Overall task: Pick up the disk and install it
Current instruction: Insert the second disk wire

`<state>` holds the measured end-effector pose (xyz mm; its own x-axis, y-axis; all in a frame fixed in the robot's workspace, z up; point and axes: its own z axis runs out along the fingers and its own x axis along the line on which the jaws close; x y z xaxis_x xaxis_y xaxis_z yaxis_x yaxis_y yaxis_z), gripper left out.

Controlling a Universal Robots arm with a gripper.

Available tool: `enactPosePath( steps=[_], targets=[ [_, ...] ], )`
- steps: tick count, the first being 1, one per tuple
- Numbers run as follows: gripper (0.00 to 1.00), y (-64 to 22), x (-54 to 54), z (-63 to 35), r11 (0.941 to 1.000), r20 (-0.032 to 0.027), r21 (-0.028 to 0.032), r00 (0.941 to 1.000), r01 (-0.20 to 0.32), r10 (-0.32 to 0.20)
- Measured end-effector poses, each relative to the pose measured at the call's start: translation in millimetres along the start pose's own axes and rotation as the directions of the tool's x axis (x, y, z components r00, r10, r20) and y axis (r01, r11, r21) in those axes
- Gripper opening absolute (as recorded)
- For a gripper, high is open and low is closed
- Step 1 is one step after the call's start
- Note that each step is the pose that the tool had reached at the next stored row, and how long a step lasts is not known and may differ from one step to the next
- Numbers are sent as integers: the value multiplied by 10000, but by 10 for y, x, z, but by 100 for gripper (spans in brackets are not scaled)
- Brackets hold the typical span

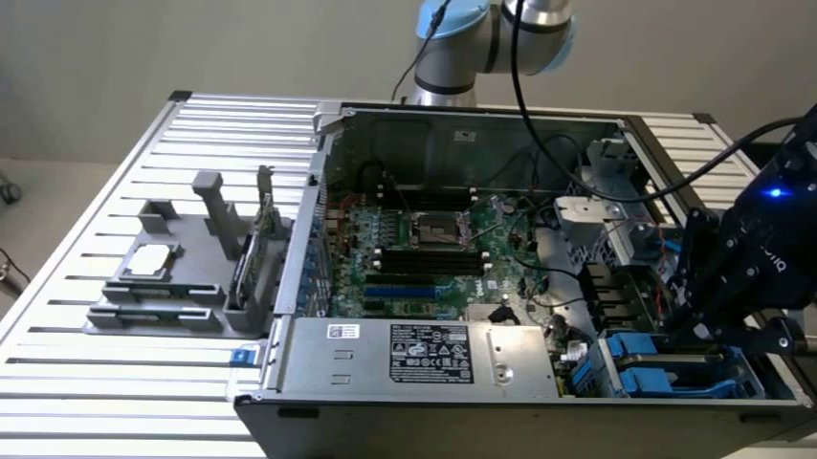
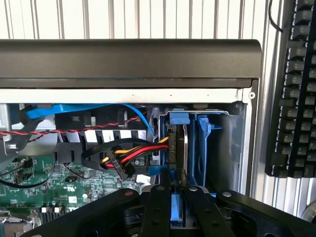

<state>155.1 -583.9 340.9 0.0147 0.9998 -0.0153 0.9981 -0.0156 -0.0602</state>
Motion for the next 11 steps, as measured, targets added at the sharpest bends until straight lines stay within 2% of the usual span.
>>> enactPosePath(
  steps=[2,7,11],
  targets=[
    [16,0,-3,4,10000,-22,0,10000,1,-1],
    [16,0,-3,15,10000,-127,2,9999,7,-7],
    [16,0,-4,20,10000,-161,2,9999,9,-9]
  ],
)
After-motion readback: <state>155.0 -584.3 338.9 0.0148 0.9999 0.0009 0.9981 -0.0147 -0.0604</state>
